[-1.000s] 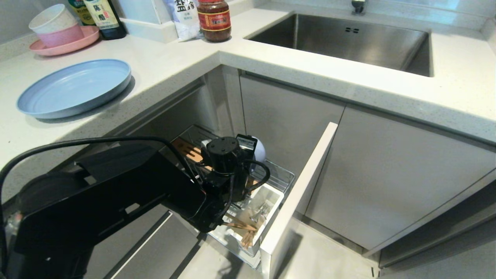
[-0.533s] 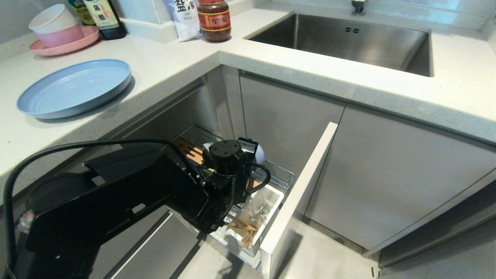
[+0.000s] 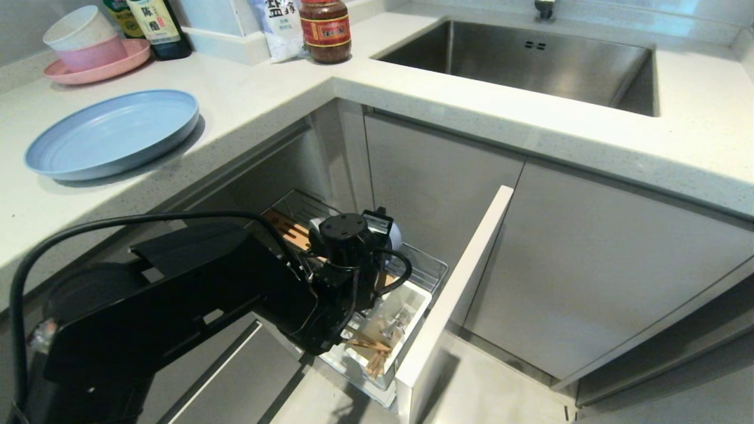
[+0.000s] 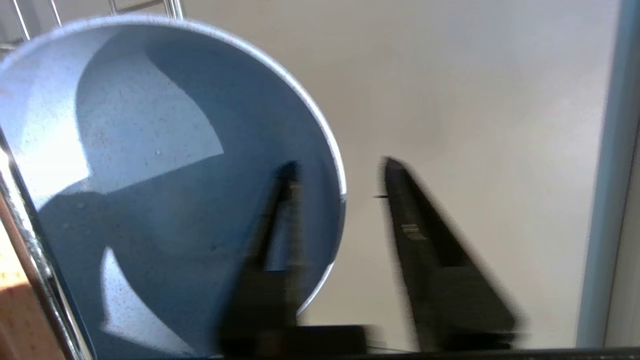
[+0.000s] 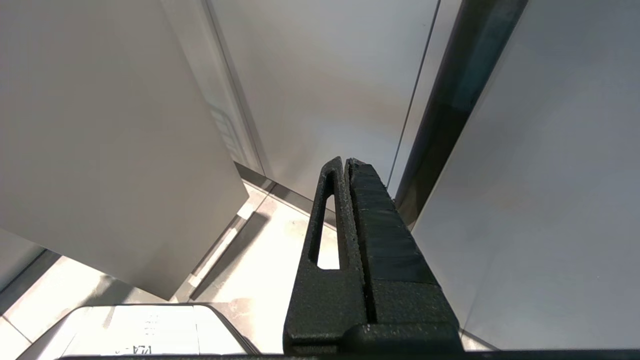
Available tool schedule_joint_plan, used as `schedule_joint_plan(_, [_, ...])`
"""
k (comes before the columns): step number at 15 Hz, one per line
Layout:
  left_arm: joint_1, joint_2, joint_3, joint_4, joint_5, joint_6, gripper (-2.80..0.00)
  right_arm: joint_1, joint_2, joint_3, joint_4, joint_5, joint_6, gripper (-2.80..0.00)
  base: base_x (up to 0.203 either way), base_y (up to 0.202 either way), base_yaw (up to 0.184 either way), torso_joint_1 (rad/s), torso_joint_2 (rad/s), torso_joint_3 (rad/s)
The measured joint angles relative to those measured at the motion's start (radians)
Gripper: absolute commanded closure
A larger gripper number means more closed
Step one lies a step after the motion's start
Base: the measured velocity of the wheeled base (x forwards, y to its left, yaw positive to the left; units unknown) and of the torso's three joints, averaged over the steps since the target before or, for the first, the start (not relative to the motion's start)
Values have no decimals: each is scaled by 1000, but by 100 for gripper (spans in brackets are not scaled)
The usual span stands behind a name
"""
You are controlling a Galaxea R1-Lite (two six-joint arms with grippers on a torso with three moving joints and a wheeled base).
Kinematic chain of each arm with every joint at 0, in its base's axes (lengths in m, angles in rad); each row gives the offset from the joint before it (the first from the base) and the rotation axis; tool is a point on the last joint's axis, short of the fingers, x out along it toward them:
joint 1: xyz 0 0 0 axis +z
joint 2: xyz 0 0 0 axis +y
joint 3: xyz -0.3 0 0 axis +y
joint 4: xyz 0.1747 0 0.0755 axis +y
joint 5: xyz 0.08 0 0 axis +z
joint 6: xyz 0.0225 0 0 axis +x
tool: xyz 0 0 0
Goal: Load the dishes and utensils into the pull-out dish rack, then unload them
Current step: Pick up the bowl and place it in the cupboard, then pick up the plate and place it in the cupboard
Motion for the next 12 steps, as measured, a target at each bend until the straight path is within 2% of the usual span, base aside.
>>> schedule_joint_plan(12, [-3, -59, 1, 159, 24, 4, -280, 0, 0, 0, 0, 0, 0, 0, 0, 0, 0, 0, 0, 0])
